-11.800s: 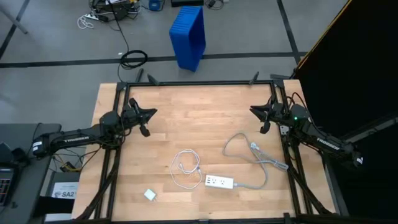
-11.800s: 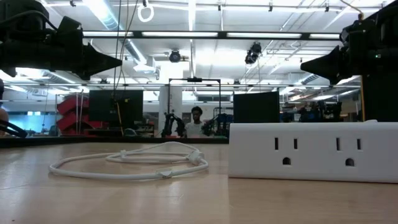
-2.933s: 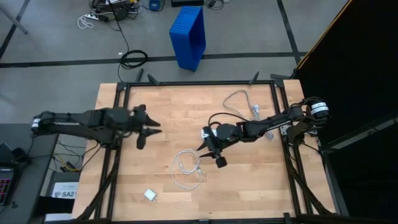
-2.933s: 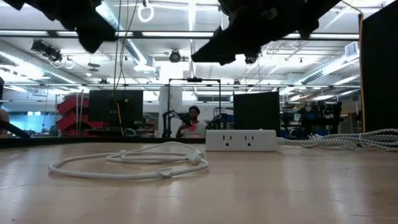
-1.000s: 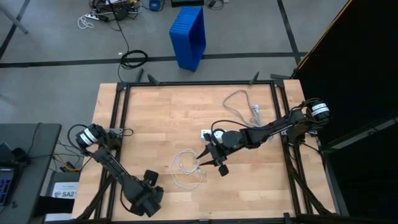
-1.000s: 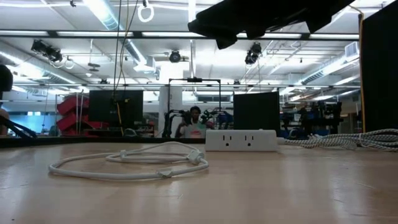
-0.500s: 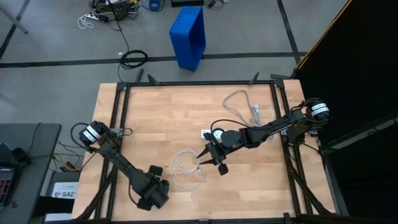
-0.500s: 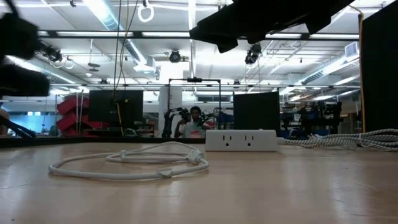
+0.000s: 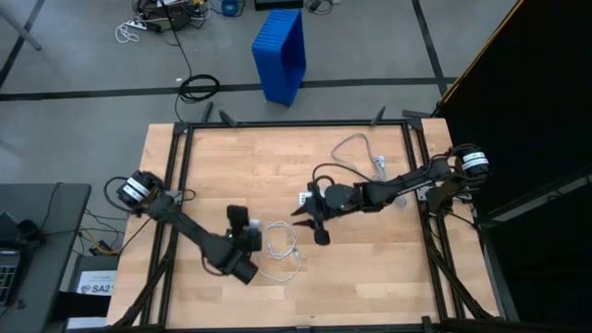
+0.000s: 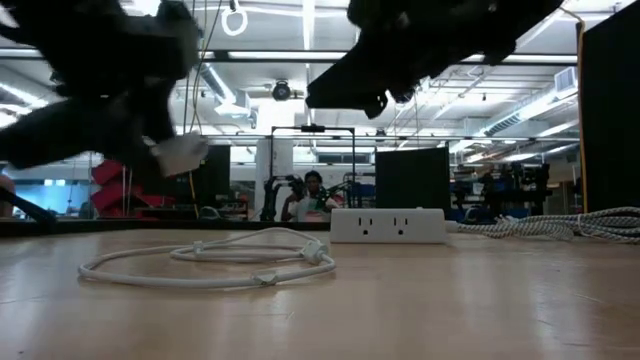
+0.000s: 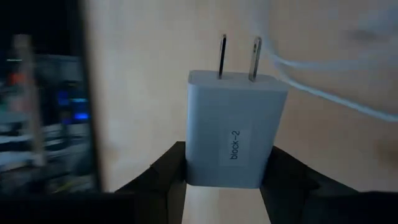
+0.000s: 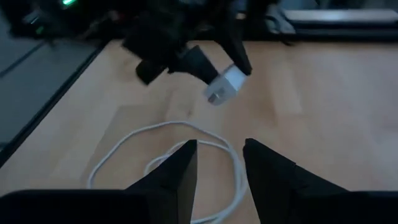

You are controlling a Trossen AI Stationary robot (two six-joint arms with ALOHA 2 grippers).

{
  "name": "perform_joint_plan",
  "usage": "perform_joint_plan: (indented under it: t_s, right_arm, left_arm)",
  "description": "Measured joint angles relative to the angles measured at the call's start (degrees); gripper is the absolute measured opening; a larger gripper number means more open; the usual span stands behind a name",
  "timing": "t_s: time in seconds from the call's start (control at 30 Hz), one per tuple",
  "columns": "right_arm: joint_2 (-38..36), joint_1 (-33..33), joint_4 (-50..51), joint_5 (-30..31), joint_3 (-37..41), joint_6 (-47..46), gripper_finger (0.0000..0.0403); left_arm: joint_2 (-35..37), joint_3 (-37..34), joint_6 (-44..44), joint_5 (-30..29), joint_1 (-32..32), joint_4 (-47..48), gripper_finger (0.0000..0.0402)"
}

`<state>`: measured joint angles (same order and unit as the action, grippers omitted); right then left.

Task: Insert USB
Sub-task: Move the white charger adapter to the center of the table

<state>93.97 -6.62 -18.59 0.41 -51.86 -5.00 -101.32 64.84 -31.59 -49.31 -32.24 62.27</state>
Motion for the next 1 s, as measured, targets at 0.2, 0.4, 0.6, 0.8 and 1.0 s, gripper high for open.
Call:
perform_joint_plan:
  t_s: [0.2, 0.4, 0.6, 0.8, 1.0]
  right_arm:
    - [2.3, 3.1, -3.7, 0.0, 0.0, -3.5, 0.0145]
    - [7.1, 5.5, -9.4, 0.3, 0.0, -5.2, 0.0195]
    - [8.0, 7.6, -11.8, 3.3, 0.0, -7.2, 0.0244]
    - [8.0, 9.8, -11.5, 4.6, 0.0, -8.5, 0.0258]
    - [8.0, 10.4, -10.9, 1.3, 0.0, -7.8, 0.0203]
  left_arm:
    - [0.0, 0.0, 6.3, -9.6, 7.4, -6.5, 0.0139]
    - [0.0, 0.1, 21.4, -10.9, 12.9, -21.8, 0.0139]
    - [0.1, 0.2, 30.0, -9.7, 15.4, -30.8, 0.0139]
    - [0.1, 0.1, 33.0, -8.5, 16.4, -34.7, 0.0139]
    - [0.1, 0.1, 32.7, -8.1, 16.7, -35.2, 0.0139]
